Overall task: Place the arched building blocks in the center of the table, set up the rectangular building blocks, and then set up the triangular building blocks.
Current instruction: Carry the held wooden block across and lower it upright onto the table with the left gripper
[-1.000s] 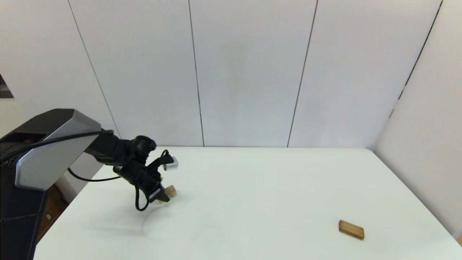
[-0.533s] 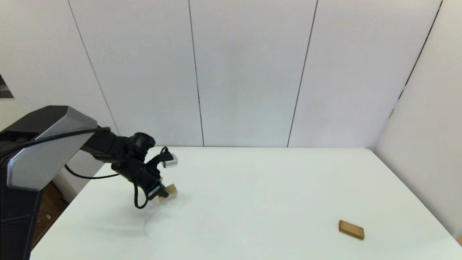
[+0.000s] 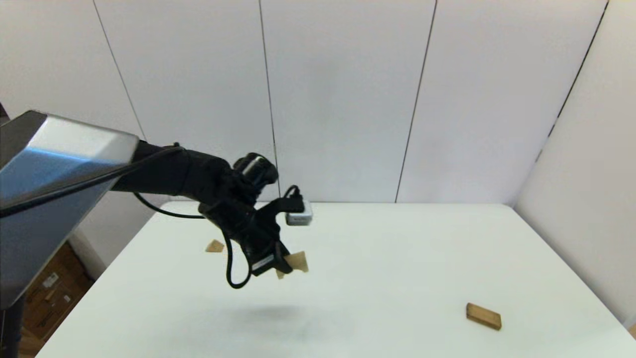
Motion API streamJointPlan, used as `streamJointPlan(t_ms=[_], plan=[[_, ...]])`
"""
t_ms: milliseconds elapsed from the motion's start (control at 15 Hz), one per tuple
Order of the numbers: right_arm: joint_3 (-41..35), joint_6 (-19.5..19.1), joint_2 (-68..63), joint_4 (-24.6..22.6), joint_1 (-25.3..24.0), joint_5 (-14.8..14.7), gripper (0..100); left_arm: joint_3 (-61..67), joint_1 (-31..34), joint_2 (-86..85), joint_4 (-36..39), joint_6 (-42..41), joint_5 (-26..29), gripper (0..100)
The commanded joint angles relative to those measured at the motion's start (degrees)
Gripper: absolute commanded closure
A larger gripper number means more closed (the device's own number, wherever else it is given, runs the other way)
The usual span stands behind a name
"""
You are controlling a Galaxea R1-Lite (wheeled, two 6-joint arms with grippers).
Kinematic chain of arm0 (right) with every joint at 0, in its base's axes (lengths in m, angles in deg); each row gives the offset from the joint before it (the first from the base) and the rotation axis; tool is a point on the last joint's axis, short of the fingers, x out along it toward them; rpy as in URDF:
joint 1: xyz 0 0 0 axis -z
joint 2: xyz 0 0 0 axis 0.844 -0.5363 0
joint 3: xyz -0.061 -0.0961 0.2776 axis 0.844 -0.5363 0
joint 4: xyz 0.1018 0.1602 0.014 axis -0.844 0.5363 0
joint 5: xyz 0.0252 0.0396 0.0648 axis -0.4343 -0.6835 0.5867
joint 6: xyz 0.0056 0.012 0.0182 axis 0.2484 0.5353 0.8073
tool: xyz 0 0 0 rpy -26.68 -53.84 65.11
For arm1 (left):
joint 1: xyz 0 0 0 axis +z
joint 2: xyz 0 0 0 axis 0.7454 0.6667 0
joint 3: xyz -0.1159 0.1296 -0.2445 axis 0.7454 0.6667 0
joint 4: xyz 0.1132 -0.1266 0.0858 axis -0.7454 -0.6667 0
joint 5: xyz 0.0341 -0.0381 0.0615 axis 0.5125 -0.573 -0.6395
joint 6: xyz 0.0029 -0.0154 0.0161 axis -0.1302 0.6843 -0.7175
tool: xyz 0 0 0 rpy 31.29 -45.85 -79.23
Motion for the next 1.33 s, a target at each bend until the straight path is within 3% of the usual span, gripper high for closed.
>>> streamJointPlan(t_ms=[67,200,733,1333], plan=[[0.07,-0.01,-0.07,-0.03,-0.01,-0.01,0,-0.66,-9.26,1.17,-0.14,-0.15,-0.61,100],[-0.01,-0.01,-0.07,-0.03,-0.01,-0.01,0,-1.02,-12.43,6.26,3.73,0.73,-1.93,100],[-0.01,-0.01,-0.07,0.06,-0.01,-0.01,0,0.04,-13.13,16.02,11.55,2.31,-4.57,100],[-0.01,-0.01,-0.07,-0.03,-0.01,-0.01,0,4.70,-12.95,14.79,14.28,2.49,-5.27,100]])
